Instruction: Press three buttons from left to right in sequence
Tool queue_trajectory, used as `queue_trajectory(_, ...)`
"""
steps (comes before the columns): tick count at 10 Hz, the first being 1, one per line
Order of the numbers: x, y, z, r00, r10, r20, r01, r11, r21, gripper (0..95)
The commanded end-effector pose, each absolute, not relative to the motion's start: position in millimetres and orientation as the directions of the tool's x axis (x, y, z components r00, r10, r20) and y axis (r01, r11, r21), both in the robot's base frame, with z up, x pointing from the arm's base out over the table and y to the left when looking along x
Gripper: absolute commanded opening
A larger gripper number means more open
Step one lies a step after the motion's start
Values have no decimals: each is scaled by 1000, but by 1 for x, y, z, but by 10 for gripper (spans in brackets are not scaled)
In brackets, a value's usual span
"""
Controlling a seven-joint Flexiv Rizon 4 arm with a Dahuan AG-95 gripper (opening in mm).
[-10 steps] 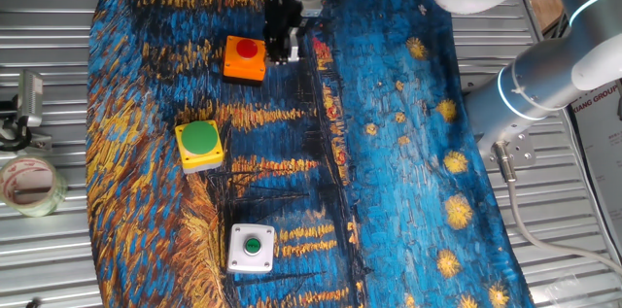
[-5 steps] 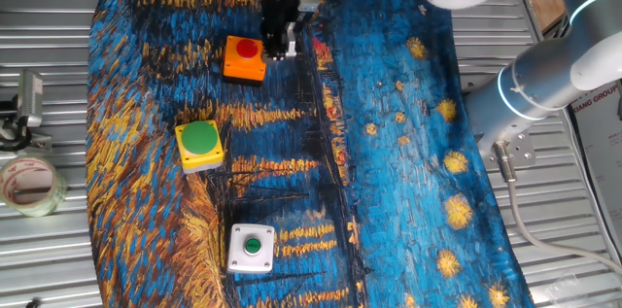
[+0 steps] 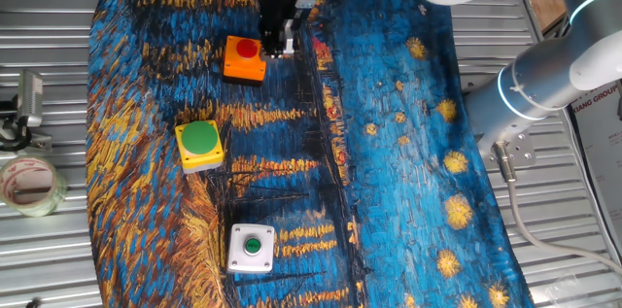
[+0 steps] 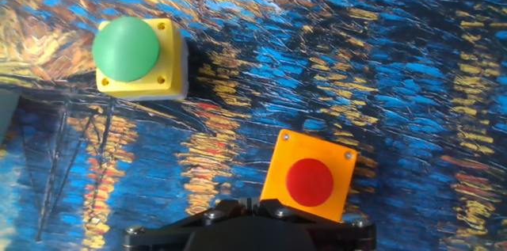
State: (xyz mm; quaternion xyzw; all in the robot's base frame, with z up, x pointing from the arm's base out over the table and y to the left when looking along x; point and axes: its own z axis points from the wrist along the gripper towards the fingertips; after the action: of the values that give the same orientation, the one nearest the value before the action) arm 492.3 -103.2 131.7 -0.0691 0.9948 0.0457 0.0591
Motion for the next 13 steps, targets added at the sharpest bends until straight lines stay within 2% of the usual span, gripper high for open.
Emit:
queue_trajectory(1,493,-104,130,-982,-134,-132,-144,987,69,0)
queue_trajectory(13,489,-108,135,-978,-164,-129,-174,982,67,0)
